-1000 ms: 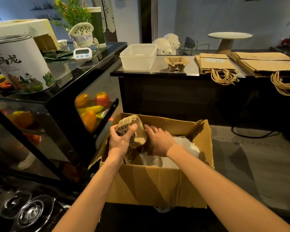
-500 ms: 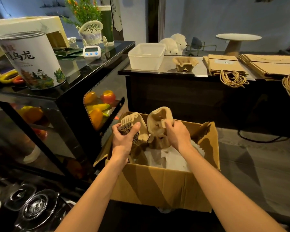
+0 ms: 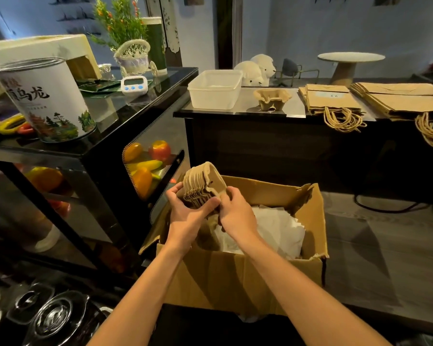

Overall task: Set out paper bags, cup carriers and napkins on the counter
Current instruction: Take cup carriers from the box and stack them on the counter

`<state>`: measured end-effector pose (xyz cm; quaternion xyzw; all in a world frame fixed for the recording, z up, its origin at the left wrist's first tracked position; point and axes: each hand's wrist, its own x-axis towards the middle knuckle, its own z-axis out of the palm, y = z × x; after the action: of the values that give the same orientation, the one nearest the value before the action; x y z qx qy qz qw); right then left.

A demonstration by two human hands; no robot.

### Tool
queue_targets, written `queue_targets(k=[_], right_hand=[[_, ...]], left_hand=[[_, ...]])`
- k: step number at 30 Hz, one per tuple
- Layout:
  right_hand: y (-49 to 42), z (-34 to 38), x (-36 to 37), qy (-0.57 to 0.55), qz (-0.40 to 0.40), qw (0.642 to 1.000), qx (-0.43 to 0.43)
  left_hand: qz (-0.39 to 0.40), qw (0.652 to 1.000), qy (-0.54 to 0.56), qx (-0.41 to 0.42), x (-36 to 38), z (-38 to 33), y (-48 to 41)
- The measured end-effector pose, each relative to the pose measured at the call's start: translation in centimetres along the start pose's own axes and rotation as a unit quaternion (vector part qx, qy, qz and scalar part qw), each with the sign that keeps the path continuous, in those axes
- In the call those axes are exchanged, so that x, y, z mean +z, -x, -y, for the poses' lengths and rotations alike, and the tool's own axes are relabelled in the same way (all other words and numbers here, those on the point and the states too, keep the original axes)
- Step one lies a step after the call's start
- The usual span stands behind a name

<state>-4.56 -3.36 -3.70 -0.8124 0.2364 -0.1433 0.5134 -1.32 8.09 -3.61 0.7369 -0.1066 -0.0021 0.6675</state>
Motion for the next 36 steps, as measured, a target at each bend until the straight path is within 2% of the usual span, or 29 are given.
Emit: queue_targets(k=[2,5,8,9,11,13,15,19,21,24,26,27,30,36], right_hand=[[0.5,0.5,0.0,0.082,0.019,0.996,-0.041],[-0.1,0.7,-1.1,0.14,0.065,0.984,-0.088],[-2.8,-0.4,-3.1,0.245,0.065,0.964,-0.075],[-3.9,-1.2,-3.8,0.294,0.078,0.951,-0.062],[-5.3,-2.8,-4.7,0.408,0.153,0.898,-0.056],[-5.9,-4.0,-4.4,0.459,0.217,0.859,-0.059],[-6.1,-4.7,-3.7,0.466,0.226,0.853,-0.06],[-6.5,-4.6,-2.8,0.501,0.174,0.845,-0.071],[-6.6,-4.6,-2.8,0.484,0.157,0.858,-0.065],[-7.0,-4.6,-3.5,0.413,0.14,0.9,-0.018],[-7.2,-4.6,-4.0,0.398,0.13,0.908,-0.02],[-7.1,-4.8,-4.0,0.4,0.135,0.906,-0.041],[-6.3,-5.3,-3.4,0.444,0.193,0.868,-0.107],[-6.8,-5.9,-2.9,0.44,0.215,0.87,-0.048]], left_hand=[[-0.008,1.0,0.0,-0.005,-0.1,-0.2,0.0],[-0.027,0.999,0.013,-0.03,-0.4,0.1,-0.3],[-0.026,0.998,0.007,-0.05,-0.3,0.8,-0.7],[-0.021,0.998,-0.003,-0.052,-0.1,0.9,-0.8],[-0.012,0.998,-0.034,-0.054,0.4,0.7,-0.9],[-0.009,0.997,-0.042,-0.056,0.6,0.8,-1.0],[-0.011,0.997,-0.028,-0.068,0.5,0.9,-1.2],[-0.022,0.995,-0.005,-0.097,0.1,1.0,-1.4],[-0.025,0.995,-0.004,-0.102,0.1,1.1,-1.5],[-0.034,0.993,0.007,-0.115,0.1,1.2,-1.8],[-0.037,0.992,0.012,-0.121,0.1,1.3,-1.8],[-0.036,0.991,0.014,-0.124,0.0,1.3,-1.8],[-0.034,0.992,0.018,-0.124,0.1,1.2,-1.7],[-0.027,0.992,0.017,-0.118,0.1,1.1,-1.6]])
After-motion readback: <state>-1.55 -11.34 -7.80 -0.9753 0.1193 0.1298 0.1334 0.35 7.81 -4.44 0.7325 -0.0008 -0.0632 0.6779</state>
